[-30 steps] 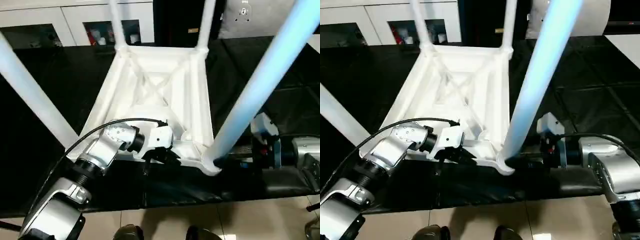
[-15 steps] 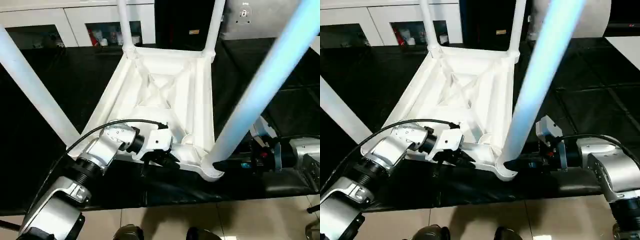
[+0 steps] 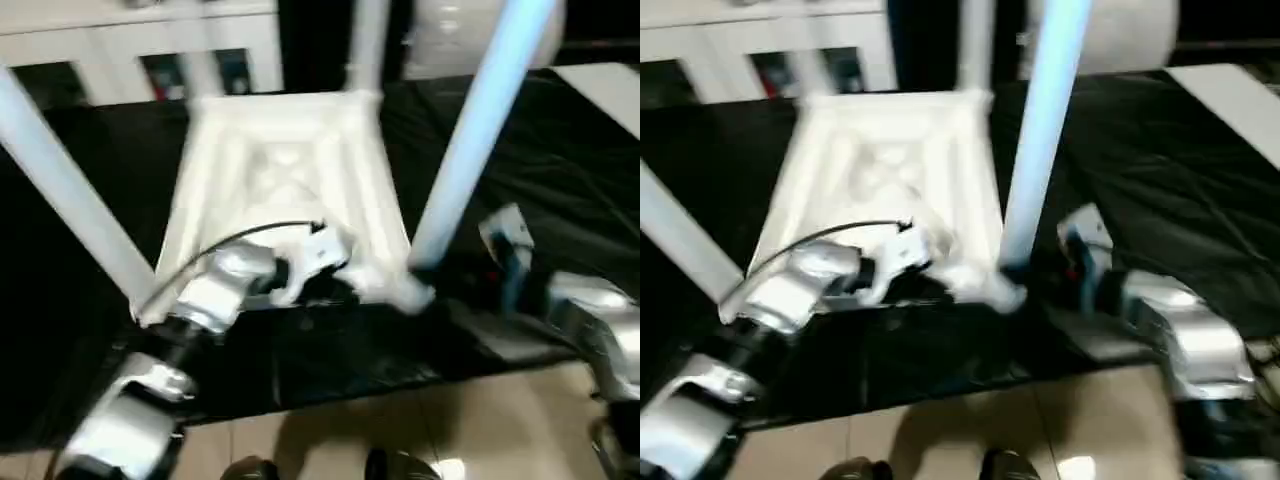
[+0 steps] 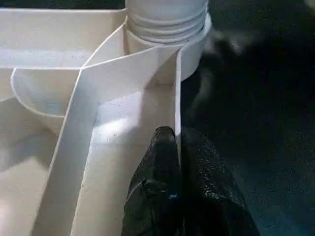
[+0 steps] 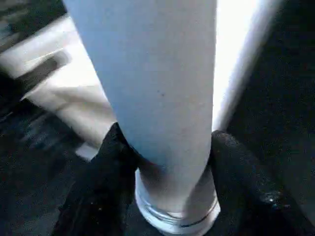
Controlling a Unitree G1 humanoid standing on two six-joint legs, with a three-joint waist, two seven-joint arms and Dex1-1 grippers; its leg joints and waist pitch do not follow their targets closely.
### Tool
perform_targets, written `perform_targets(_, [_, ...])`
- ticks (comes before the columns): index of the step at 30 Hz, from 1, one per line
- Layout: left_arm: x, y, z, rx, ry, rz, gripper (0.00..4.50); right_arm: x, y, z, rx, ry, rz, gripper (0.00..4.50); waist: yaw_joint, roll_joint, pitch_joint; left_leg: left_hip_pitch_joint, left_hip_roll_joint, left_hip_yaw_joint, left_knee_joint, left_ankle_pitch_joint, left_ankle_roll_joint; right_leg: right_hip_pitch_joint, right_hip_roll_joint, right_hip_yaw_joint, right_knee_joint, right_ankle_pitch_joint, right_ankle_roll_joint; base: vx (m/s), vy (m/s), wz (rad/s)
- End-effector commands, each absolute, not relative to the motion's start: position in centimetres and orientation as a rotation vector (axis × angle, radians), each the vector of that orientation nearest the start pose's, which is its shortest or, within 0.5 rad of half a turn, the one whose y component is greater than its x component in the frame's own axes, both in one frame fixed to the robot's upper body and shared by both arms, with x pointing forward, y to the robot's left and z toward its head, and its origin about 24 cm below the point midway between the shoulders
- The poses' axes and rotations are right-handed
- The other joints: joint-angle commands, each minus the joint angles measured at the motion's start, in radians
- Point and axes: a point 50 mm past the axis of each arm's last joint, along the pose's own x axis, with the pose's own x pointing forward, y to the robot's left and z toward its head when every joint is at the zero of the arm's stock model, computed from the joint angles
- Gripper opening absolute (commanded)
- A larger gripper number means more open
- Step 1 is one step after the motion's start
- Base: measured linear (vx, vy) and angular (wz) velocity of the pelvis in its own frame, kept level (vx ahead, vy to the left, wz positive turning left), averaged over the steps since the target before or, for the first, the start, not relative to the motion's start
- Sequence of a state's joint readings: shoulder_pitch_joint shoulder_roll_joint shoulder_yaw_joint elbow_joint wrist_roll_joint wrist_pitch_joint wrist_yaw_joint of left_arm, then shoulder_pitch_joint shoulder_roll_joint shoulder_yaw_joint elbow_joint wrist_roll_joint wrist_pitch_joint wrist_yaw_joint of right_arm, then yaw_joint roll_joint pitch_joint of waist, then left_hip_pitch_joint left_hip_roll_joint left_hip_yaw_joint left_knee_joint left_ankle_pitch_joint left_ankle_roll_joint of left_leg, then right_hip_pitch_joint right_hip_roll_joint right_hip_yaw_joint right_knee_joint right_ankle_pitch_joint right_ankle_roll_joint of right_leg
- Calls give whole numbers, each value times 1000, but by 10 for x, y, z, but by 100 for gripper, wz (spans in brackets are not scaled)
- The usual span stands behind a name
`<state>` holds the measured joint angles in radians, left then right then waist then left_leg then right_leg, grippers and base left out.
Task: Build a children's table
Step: Rotate leg to tighten
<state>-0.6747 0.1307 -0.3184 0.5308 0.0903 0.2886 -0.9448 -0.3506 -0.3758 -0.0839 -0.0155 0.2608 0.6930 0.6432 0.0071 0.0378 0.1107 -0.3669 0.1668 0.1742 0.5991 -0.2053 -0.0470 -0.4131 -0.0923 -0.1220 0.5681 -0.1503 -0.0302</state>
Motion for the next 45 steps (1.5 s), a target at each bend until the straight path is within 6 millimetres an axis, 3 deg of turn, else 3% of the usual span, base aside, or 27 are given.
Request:
perform_targets(1, [320,26,78,317,309,-1260,0,303,-176,86,31,388,525,197,9,-25,-60,-2,43,-30,-74,-171,73,55,-70,47,-103,-534,-78,0,0,0])
perform_targets(2, [320,18,80,289,282,-1231,0,307,-174,85,40,374,456,197,10,-20,-61,0,41,-27,-72,-164,85,56,-69,47,-103,-522,-81,0,0,0])
perform_targets(4, [318,7,82,244,254,-1206,0,312,-171,86,55,330,398,197,7,-23,-64,-3,41,-25,-72,-138,99,56,-67,48,-98,-476,-97,0,0,0])
perform_targets(5, [318,5,83,239,252,-1205,0,312,-170,86,61,320,399,251,7,-23,-64,-3,41,-25,-72,-138,99,56,-67,48,-98,-476,-97,0,0,0])
perform_targets(6, [316,4,83,251,246,-1216,0,312,-168,87,68,311,415,265,10,-18,-65,-3,43,-24,-72,-126,118,56,-67,51,-96,-445,-105,0,0,0])
perform_targets(9, [315,5,83,269,243,-1226,0,309,-164,89,77,306,453,268,15,-18,-71,-5,49,-24,-71,-83,149,61,-67,56,-80,-337,-143,0,0,0])
perform_targets(12, [315,10,82,294,243,-1234,0,305,-166,91,65,299,472,306,30,-17,-76,-5,49,-20,-67,-14,186,63,-67,59,-66,-230,-179,0,0,0])
perform_targets(15, [315,18,80,324,246,-1253,0,301,-175,92,41,292,511,325,37,-16,-75,-6,49,-21,-66,-3,207,66,-68,58,-64,-214,-185,0,0,0])
perform_targets(19, [315,28,78,355,250,-1288,0,298,-188,96,12,278,560,358,37,-14,-73,-5,52,-20,-67,-18,207,65,-68,58,-66,-235,-187,0,0,0])
perform_targets(20, [314,37,77,385,254,-1335,0,296,-202,101,-19,270,607,373,40,-13,-73,-3,53,-21,-67,-40,199,67,-70,57,-69,-259,-185,0,0,0])
perform_targets(23, [313,42,76,409,258,-1370,0,294,-209,106,-42,267,654,395,40,-12,-69,-3,56,-21,-69,-57,194,64,-69,59,-69,-271,-186,0,0,0])
perform_targets(26, [311,51,75,448,265,-1451,0,288,-216,111,-95,281,762,420,49,-17,-71,-1,56,-21,-69,-72,185,66,-70,60,-69,-295,-177,0,0,0])
perform_targets(28, [309,56,74,504,265,-1507,0,288,-221,112,-156,294,790,442,56,-13,-74,3,60,-22,-67,-60,183,61,-72,61,-65,-274,-185,0,0,0])
perform_targets(31, [308,61,73,543,273,-1543,0,287,-223,114,-181,297,836,442,58,-14,-74,1,61,-20,-67,-59,186,62,-72,62,-63,-253,-197,0,0,0])
perform_targets(34, [307,67,75,605,278,-1639,0,268,-220,117,-177,359,1139,442,75,-14,-75,1,63,-19,-64,-57,206,65,-71,62,-58,-238,-201,0,0,0])
perform_targets(36, [306,68,75,613,280,-1665,0,266,-221,116,-173,377,1174,426,81,-18,-78,-1,67,-20,-63,-47,211,66,-75,63,-54,-231,-205,0,0,0])
perform_targets(37, [304,69,75,631,281,-1699,0,266,-220,116,-170,383,1196,407,84,-13,-81,1,66,-21,-62,-44,207,65,-75,61,-54,-239,-207,0,0,0])
perform_targets(45, [301,69,73,681,285,-1775,0,265,-217,115,-137,416,1306,353,93,-14,-79,3,67,-20,-64,-79,170,63,-76,63,-60,-290,-202,0,0,0])
